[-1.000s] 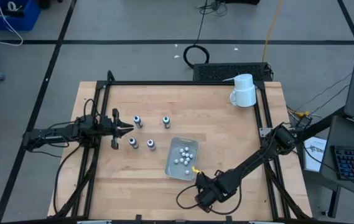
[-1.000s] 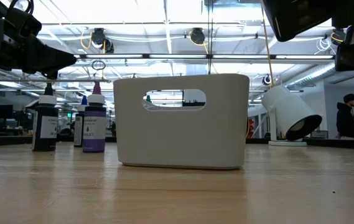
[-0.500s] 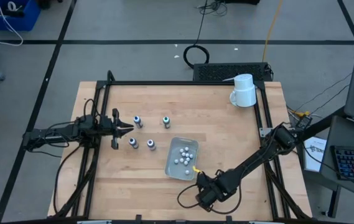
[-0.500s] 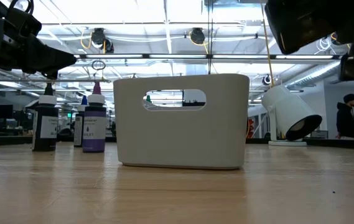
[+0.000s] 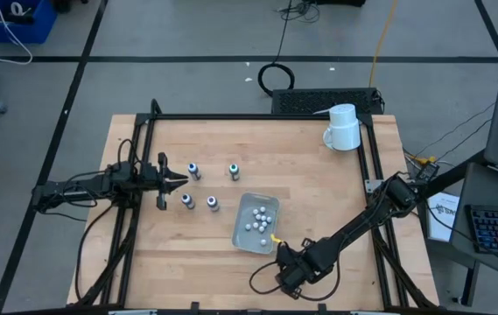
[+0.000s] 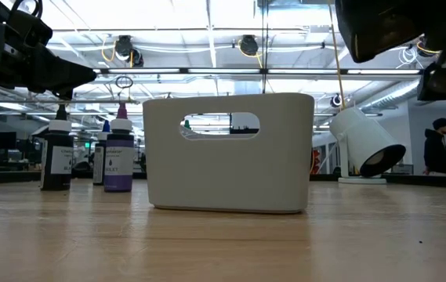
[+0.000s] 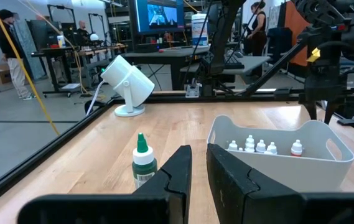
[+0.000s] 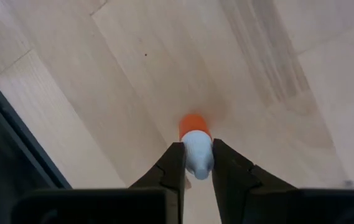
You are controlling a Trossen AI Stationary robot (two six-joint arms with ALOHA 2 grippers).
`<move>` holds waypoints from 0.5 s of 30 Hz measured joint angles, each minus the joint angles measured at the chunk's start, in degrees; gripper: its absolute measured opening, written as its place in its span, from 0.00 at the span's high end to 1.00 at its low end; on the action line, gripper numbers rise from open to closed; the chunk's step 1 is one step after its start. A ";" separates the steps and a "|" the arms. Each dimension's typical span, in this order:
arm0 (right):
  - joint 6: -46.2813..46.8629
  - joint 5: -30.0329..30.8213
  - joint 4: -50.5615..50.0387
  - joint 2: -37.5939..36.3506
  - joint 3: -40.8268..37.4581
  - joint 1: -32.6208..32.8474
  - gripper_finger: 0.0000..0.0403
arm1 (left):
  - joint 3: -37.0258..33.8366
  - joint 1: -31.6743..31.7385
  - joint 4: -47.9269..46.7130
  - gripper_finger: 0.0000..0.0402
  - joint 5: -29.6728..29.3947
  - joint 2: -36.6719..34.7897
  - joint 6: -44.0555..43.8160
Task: Pick & Place food coloring
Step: Put the small yellow food coloring bottle into the white bin
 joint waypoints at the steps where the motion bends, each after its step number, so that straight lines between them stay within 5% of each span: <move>1: -0.89 0.41 0.00 0.00 0.00 -0.05 0.90 | 0.00 -0.01 0.00 0.86 0.00 0.00 -0.01; 15: -14.64 9.86 -14.18 -8.00 7.63 -7.49 0.90 | 0.00 0.00 0.00 0.86 0.00 0.00 -0.02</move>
